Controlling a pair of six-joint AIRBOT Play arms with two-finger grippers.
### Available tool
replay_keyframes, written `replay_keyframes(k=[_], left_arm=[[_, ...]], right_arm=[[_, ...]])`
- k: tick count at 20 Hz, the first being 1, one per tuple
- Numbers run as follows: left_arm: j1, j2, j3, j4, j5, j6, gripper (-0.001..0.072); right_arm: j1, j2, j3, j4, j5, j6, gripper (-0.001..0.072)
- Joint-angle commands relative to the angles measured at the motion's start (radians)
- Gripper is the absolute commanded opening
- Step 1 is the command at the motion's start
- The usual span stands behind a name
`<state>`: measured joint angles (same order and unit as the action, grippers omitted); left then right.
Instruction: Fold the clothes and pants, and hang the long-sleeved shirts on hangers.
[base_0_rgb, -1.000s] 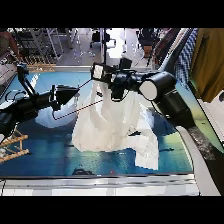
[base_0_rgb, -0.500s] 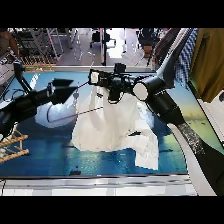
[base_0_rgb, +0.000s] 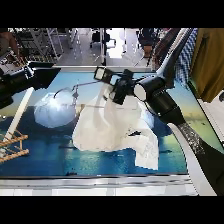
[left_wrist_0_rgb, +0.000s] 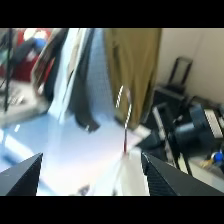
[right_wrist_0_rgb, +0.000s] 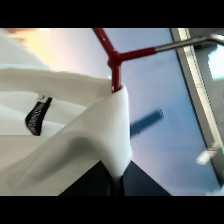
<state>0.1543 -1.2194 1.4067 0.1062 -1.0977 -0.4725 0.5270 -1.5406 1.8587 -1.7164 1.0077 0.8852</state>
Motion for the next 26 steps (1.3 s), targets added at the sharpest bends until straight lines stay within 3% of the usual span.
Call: replay_keyframes(k=[1,2,4,9,12,15,18,20,23,25,26], left_arm=[[-0.051,0.098,0.011,0.572,-0.018,-0.63,0.0637],[-0.101,0.106,-0.008,0.679,-0.039,-0.725,0.0636],[-0.234,0.11,-0.103,0.762,0.019,-0.815,0.0636],[-0.622,0.074,-0.43,0.663,0.568,-0.826,0.0664],[-0.737,-0.041,-0.441,0.602,0.777,-0.826,0.0662],[-0.74,-0.174,-0.35,0.528,0.79,-0.757,0.0657],[-0.74,-0.262,-0.255,0.517,0.782,-0.754,0.0634],[-0.737,-0.294,-0.226,0.475,0.801,-0.754,0.0571],[-0.74,-0.308,-0.216,0.453,0.829,-0.747,0.0549],[-0.745,-0.302,-0.208,0.453,0.827,-0.743,0.0463],[-0.752,-0.293,-0.206,0.45,0.825,-0.743,0.0464]], right_arm=[[-0.03,0.023,0.001,-0.227,0.007,0.383,0.0014],[-0.041,0.037,0.001,-0.253,0.006,0.438,0.0014],[-0.066,0.067,0.001,-0.27,0.006,0.523,0.0014],[-0.085,0.109,0.001,-0.269,0.006,0.572,0.0015],[-0.084,0.12,0.001,-0.226,0.013,0.572,0.0015],[-0.084,0.134,0.001,-0.213,0.027,0.571,0.0015],[-0.084,0.144,0.001,-0.213,0.027,0.564,0.0016],[-0.084,0.144,0.001,-0.214,0.027,0.564,0.0016],[-0.084,0.144,0.001,-0.213,0.027,0.564,0.0016],[-0.084,0.144,0.001,-0.213,0.028,0.564,0.0017],[-0.084,0.144,0.001,-0.213,0.029,0.564,0.0017]])
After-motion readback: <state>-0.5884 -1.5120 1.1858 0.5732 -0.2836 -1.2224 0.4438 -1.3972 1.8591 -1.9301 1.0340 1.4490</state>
